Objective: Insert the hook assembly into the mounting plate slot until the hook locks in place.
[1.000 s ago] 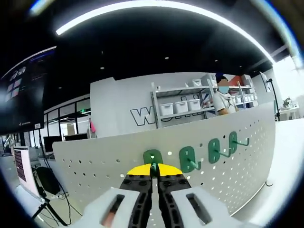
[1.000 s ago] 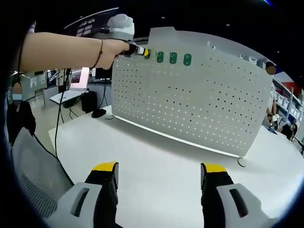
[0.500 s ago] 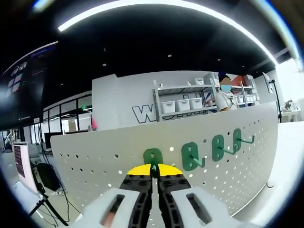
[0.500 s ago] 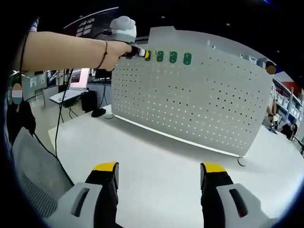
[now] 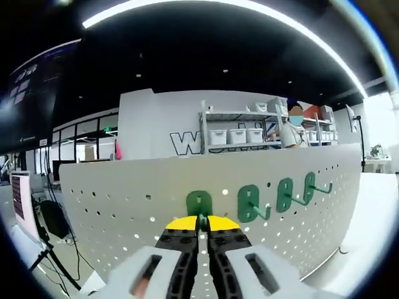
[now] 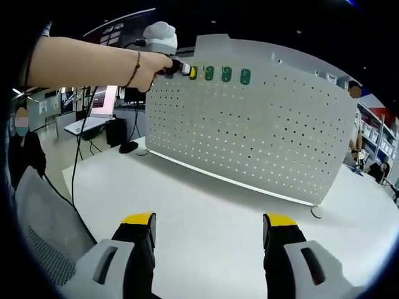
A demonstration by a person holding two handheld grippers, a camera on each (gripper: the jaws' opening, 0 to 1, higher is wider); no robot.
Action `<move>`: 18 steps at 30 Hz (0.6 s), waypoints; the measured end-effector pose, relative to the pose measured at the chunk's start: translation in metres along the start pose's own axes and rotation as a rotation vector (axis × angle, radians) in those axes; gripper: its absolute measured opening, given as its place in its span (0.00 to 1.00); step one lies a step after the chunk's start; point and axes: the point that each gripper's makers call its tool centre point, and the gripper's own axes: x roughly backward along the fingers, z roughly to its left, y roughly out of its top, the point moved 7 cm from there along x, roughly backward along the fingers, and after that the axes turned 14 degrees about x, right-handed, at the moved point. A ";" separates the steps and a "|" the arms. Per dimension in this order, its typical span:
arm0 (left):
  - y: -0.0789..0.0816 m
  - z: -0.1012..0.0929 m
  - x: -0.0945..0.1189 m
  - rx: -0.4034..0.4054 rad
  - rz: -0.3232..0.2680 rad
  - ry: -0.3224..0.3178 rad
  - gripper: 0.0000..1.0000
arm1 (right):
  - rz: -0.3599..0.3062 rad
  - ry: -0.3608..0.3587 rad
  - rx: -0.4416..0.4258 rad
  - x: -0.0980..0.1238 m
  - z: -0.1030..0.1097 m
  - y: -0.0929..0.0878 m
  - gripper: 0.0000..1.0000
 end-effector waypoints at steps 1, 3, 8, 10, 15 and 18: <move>0.001 0.001 0.000 0.006 -0.002 -0.007 0.13 | 0.000 0.000 0.001 0.000 0.000 0.000 0.67; 0.004 0.004 0.004 0.026 0.005 -0.009 0.19 | -0.002 -0.001 0.002 0.000 0.000 0.000 0.67; 0.017 0.008 0.017 0.033 -0.001 -0.034 0.34 | -0.006 -0.005 0.003 0.000 0.000 0.001 0.67; 0.022 0.010 0.021 0.039 0.003 -0.046 0.40 | -0.007 -0.006 0.006 0.000 0.000 0.001 0.67; 0.030 0.013 0.039 0.085 -0.004 -0.109 0.53 | -0.010 -0.013 0.010 0.001 -0.001 0.002 0.67; 0.026 0.016 0.052 0.099 0.027 -0.123 0.60 | -0.010 -0.019 0.007 0.001 -0.002 0.001 0.68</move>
